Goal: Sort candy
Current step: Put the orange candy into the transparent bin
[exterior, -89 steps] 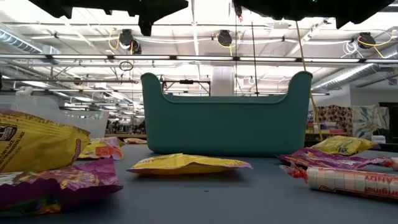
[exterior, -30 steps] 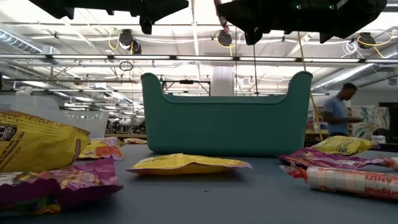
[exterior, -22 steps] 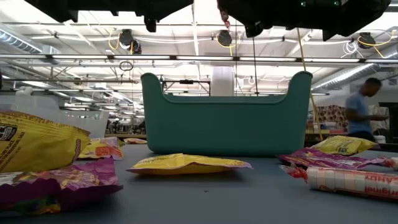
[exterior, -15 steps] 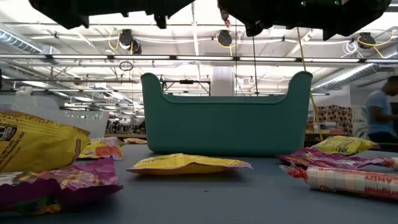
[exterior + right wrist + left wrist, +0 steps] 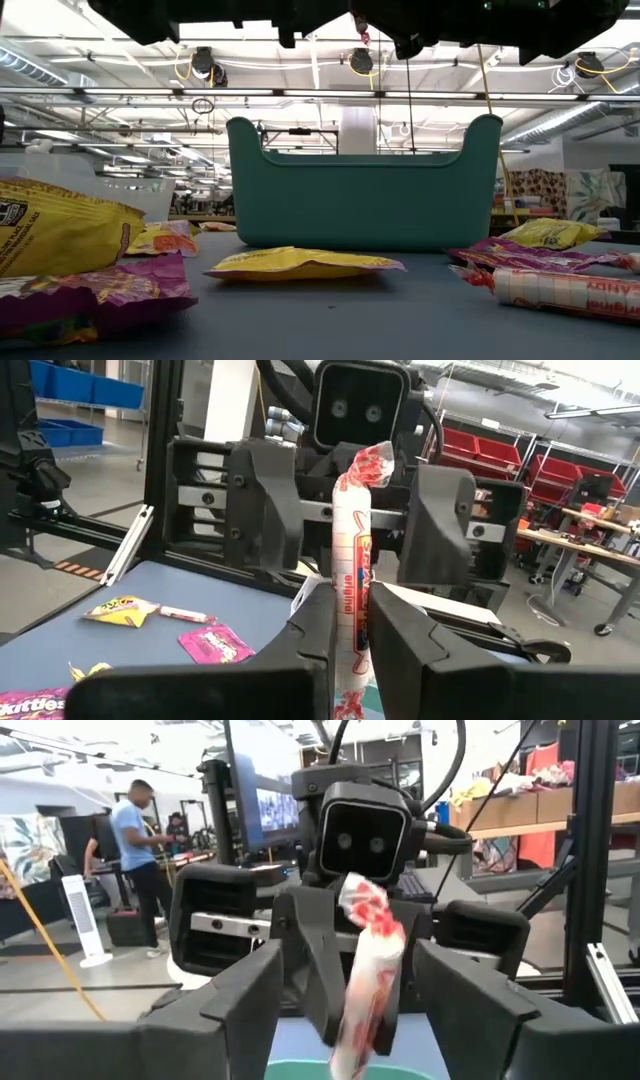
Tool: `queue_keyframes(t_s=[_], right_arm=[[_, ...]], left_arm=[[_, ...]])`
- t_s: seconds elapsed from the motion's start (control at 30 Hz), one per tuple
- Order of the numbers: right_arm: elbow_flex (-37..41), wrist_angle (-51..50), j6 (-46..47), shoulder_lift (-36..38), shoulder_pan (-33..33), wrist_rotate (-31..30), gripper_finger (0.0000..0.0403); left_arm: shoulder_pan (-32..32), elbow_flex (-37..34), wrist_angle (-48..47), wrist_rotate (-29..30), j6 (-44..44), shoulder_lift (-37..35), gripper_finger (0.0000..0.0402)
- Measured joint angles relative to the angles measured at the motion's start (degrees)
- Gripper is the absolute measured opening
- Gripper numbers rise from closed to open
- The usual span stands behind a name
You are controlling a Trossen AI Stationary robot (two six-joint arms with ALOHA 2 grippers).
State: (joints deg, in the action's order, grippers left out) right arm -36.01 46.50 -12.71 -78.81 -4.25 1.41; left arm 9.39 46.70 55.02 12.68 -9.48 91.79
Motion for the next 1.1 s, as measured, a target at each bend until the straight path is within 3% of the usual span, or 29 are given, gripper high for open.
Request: queue_keyframes(t_s=[0.2, 0.6, 0.87, 1.1], right_arm=[[0.00, -0.37, 0.02, 0.00, 0.00, -3.22, 0.0036], [0.00, -0.57, 1.09, 0.00, -0.02, -2.90, 0.0042], [-0.02, -2.46, 4.27, 0.02, 0.00, -3.34, 0.0099], [-0.04, -6.70, 4.57, 0.04, 0.04, -6.24, 0.0159]], left_arm=[[0.00, 0.52, -0.17, -0.19, -1.89, 0.59, 0.0193], [-0.04, 0.52, -0.41, -0.17, -1.50, 0.59, 0.0080], [-0.02, 0.45, -1.38, -0.17, -1.48, 0.58, 0.0054], [0.09, 0.42, -10.39, 2.64, -1.36, -3.90, 0.0054]])
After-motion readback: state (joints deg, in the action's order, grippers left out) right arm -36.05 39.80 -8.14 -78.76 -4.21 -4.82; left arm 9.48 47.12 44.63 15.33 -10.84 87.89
